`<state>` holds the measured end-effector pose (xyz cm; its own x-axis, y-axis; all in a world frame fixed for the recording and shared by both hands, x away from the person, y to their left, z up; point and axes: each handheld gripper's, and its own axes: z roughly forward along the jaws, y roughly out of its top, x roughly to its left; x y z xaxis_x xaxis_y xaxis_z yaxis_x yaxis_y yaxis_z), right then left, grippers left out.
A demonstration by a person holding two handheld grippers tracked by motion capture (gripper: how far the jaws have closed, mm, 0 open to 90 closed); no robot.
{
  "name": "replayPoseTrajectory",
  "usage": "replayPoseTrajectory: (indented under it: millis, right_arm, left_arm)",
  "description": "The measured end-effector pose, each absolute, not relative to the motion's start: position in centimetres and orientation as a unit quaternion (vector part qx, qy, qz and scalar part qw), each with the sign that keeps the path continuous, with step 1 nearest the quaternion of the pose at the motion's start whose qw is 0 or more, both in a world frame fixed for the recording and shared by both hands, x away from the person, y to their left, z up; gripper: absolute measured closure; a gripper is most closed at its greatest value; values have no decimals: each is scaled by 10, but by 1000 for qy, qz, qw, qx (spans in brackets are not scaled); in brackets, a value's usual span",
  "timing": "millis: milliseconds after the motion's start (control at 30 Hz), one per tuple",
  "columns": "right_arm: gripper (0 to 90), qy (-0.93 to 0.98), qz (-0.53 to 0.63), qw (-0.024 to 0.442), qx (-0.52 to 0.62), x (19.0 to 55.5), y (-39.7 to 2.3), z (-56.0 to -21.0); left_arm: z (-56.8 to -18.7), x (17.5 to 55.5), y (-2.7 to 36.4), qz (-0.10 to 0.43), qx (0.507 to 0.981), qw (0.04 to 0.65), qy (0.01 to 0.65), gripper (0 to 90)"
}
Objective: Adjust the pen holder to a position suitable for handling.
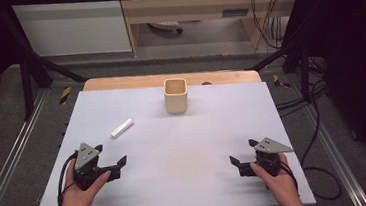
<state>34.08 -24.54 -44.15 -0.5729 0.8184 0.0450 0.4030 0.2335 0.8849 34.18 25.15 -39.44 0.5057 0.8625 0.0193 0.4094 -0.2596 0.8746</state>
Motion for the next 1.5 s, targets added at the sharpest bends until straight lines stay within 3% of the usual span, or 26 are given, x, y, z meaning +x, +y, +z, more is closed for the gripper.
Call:
replayPoseTrajectory:
  millis: [633, 1033, 1500]
  right_arm:
    - [45, 759, 470, 208, 399, 340, -242, -442]
    - [41, 764, 467, 206, 394, 341, -241, -443]
    - [42, 766, 468, 204, 391, 340, -239, -443]
  left_arm:
    - [-401, 395, 241, 248, 779, 398, 416, 111]
    - [-413, 434, 246, 224, 777, 378, 451, 113]
    - [-417, 452, 247, 234, 776, 367, 456, 139]
